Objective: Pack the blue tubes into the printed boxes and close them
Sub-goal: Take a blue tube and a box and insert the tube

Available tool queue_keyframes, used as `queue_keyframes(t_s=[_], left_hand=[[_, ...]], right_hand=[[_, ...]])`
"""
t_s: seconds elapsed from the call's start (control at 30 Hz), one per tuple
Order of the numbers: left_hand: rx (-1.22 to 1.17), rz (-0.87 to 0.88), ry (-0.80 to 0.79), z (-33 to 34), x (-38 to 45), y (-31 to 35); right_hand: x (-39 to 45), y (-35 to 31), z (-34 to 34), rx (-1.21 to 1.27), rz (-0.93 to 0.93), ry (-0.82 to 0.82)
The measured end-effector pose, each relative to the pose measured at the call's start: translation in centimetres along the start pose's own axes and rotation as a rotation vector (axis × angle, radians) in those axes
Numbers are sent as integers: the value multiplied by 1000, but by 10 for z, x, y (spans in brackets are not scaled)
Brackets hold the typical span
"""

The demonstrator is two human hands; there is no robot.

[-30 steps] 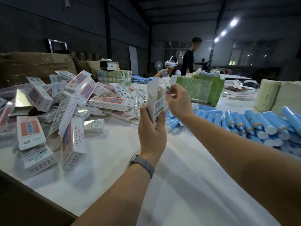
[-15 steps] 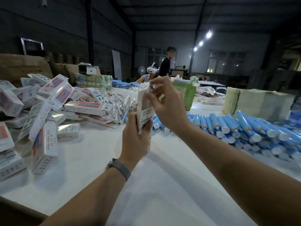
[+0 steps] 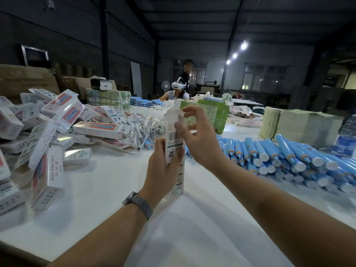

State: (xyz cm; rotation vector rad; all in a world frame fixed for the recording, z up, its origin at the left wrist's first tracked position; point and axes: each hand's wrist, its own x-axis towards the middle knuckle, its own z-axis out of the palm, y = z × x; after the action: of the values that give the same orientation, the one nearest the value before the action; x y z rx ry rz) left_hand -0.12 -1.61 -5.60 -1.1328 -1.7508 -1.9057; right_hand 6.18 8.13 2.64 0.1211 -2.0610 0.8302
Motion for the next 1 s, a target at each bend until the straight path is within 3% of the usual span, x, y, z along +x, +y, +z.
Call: queue_keyframes(t_s=[0.1, 0.2, 0.67, 1.0], left_hand=[[-95, 21, -13, 0, 1, 1], [-179, 82, -3, -2, 1, 2], [-99, 97, 20, -7, 8, 6], [-107, 88, 17, -8, 10, 5]], right_hand=[[-11, -4, 11, 335, 211, -4], [-18, -10, 24, 454, 269, 51], [-24, -8, 39, 456, 264, 172], [-23, -5, 39, 438, 216, 161]])
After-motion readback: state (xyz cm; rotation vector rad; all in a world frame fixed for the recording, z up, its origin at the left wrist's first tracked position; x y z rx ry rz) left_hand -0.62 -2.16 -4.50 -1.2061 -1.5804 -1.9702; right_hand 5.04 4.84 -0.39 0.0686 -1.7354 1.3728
